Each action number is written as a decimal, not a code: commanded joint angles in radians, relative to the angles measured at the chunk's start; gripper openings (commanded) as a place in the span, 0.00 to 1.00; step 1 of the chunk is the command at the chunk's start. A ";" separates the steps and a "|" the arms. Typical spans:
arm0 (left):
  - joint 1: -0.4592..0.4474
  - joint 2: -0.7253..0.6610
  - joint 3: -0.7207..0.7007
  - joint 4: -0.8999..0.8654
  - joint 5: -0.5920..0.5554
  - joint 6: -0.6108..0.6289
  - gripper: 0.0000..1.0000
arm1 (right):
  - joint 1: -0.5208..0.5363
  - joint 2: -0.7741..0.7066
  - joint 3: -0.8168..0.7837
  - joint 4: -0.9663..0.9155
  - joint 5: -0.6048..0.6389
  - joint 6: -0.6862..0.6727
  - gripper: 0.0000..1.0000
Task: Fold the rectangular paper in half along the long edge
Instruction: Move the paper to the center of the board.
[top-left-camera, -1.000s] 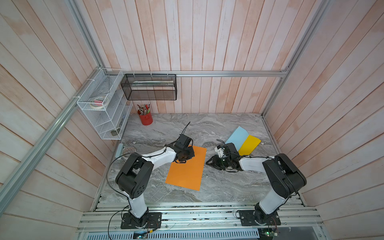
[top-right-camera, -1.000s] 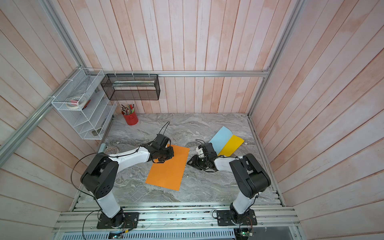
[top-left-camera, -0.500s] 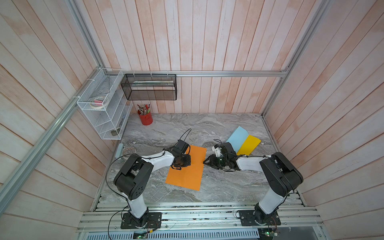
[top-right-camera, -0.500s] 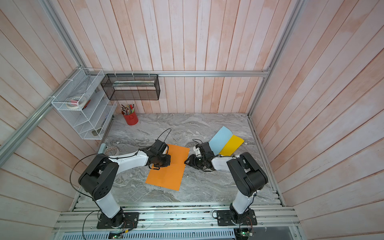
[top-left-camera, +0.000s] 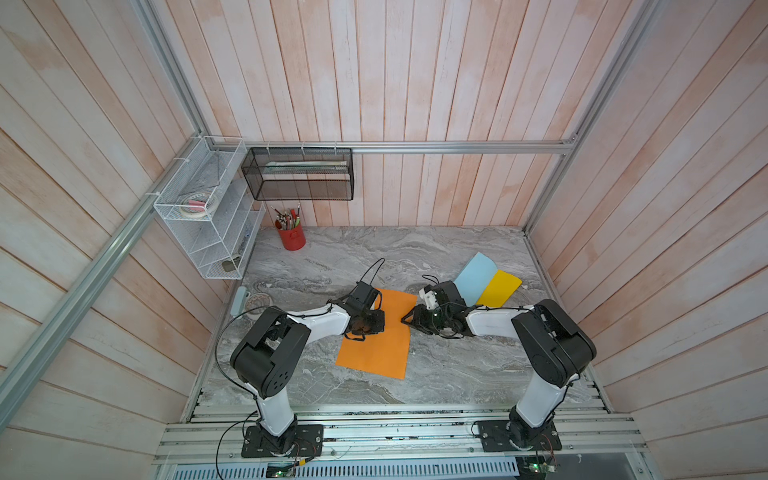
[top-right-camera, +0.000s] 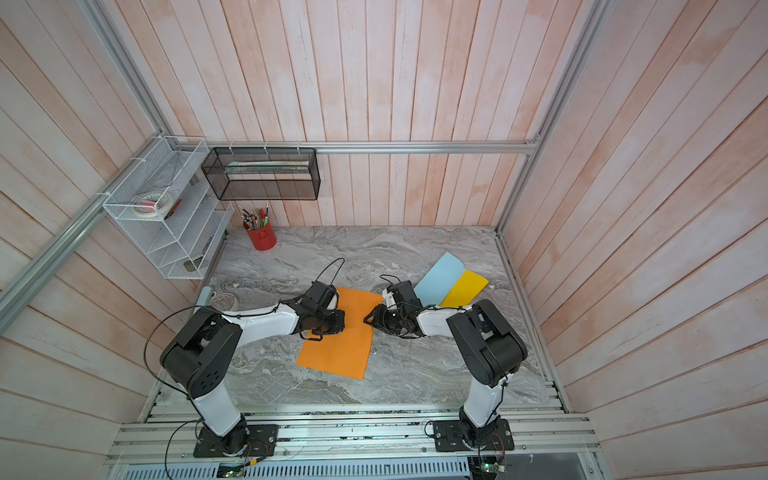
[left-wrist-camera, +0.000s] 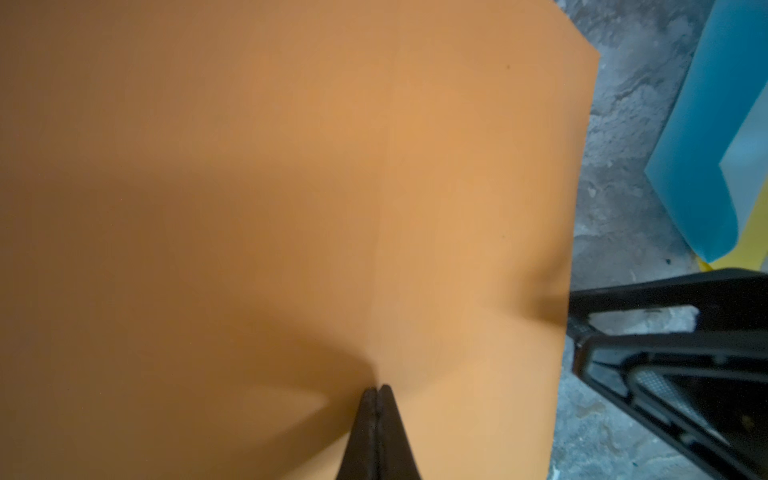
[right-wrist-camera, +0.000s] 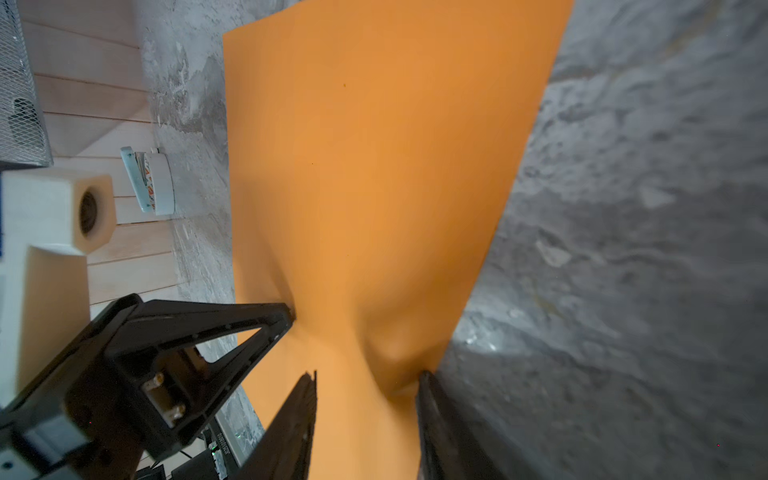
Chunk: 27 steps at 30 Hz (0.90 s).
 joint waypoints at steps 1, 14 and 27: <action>-0.012 0.053 -0.069 -0.035 0.020 -0.025 0.00 | 0.017 0.076 -0.005 -0.067 0.026 0.021 0.43; -0.020 0.083 -0.055 -0.013 0.018 -0.079 0.00 | 0.023 0.008 -0.084 0.150 -0.149 0.104 0.44; -0.019 0.101 -0.040 -0.001 0.027 -0.120 0.00 | 0.055 -0.184 -0.214 0.115 -0.013 0.110 0.40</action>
